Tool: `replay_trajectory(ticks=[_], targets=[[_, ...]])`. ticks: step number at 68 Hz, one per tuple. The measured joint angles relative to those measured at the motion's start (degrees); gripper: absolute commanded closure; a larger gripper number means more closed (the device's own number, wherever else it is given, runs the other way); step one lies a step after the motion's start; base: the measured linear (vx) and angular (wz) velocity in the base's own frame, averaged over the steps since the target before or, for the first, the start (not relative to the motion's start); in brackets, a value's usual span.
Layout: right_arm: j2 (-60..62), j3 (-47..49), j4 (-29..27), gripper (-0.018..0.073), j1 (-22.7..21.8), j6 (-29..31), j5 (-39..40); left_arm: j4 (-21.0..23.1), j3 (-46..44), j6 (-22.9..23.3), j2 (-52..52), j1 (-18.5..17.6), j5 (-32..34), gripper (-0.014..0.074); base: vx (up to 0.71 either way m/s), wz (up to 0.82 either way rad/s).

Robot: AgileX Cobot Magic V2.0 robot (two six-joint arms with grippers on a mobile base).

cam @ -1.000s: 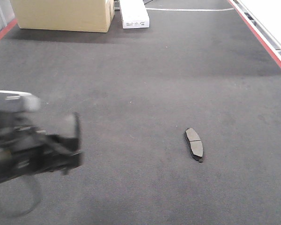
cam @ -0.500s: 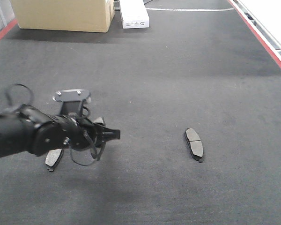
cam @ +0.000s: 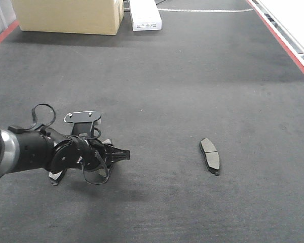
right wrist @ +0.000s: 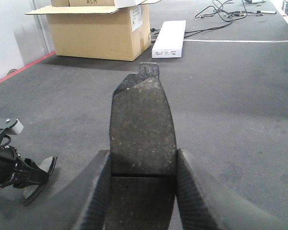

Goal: Move and align brake pads A on conveyor
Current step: 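Set the left gripper's pad beside the nearer pad and open it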

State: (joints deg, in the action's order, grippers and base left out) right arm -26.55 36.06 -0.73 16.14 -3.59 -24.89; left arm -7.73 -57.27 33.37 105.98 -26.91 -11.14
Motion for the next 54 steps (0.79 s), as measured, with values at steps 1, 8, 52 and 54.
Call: replay_trajectory(ticks=[1,8,52,54], targets=[[0.0,0.0,0.0,0.0499,0.0,0.0,0.0,0.0,0.0,0.0,0.1,0.0,0.0,0.0323,0.00,0.00],[0.0,0.0,0.0,0.0499,0.0,0.0,0.0,0.0,0.0,0.0,0.4,0.0,0.2,0.0278,0.00,0.00],[0.0,0.0,0.0,0.0499,0.0,0.0,0.0,-3.9,1.2,0.2,-10.8,0.0,0.5,0.0074,0.00,0.00],[0.0,0.0,0.0,0.0499,0.0,0.0,0.0,-4.8,2.0,0.2,-12.5,0.0,0.4,0.0074,0.00,0.00]])
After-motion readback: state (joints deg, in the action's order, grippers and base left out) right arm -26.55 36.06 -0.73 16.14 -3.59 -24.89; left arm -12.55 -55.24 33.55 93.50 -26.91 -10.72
